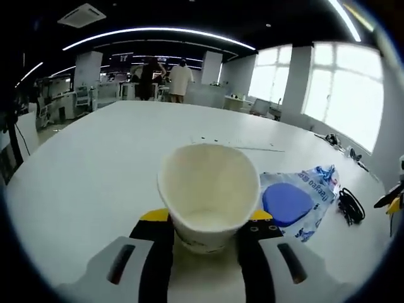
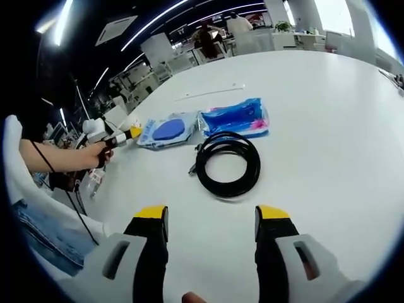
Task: Arrange the tabletop items into an orderly group along one side of the table until the central work area is clear of visible clutter.
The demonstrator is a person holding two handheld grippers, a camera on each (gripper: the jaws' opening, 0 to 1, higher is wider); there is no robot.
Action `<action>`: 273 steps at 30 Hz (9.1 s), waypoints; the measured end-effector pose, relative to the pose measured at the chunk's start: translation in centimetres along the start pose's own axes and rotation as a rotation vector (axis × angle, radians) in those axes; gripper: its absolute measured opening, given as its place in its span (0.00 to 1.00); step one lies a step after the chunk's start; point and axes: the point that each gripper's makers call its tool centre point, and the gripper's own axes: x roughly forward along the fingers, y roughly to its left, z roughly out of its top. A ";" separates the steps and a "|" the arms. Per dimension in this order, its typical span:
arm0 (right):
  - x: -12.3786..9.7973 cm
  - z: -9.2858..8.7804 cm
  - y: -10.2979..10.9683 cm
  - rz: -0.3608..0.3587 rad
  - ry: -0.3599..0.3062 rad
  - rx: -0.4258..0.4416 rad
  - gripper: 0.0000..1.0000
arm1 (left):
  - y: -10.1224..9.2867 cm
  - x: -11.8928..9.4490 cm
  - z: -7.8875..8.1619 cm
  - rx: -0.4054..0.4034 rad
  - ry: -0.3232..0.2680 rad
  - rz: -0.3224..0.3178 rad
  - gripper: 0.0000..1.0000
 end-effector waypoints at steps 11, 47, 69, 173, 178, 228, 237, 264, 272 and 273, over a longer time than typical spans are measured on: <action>0.2 0.2 0.4 0.026 -0.026 0.043 0.56 | 1.0 -0.4 0.5 -0.085 0.000 0.050 0.62; -1.5 -1.1 1.3 0.048 -0.098 0.067 0.57 | -1.0 -9.8 3.8 -0.002 -0.095 0.060 0.76; -1.5 -1.2 0.7 0.039 -0.101 0.099 0.58 | 0.1 -14.7 2.0 -0.030 -0.060 0.165 0.82; 0.1 -1.5 -3.2 -0.001 0.001 0.174 0.50 | 9.7 -14.7 -7.0 -0.173 0.627 0.294 0.34; 0.3 -1.6 -2.9 0.010 0.009 0.156 0.50 | 9.9 -14.5 -6.9 -0.176 0.626 0.301 0.26; -0.6 -1.9 -1.8 0.052 -0.031 0.140 0.50 | 6.4 -20.1 8.2 0.085 0.172 0.237 0.20; -1.4 -1.6 -2.8 0.020 -0.064 0.175 0.50 | 4.9 -15.5 12.6 0.125 0.121 0.160 0.20; -1.2 -2.1 -3.8 -0.014 -0.047 0.206 0.49 | 4.8 -8.0 12.8 0.099 0.199 0.126 0.20; -1.1 -2.2 -4.1 -0.019 -0.039 0.212 0.49 | 5.4 -6.8 12.1 0.091 0.223 0.151 0.20; -1.2 -2.3 -4.1 -0.020 -0.038 0.214 0.49 | 5.6 -6.6 12.0 0.081 0.221 0.163 0.21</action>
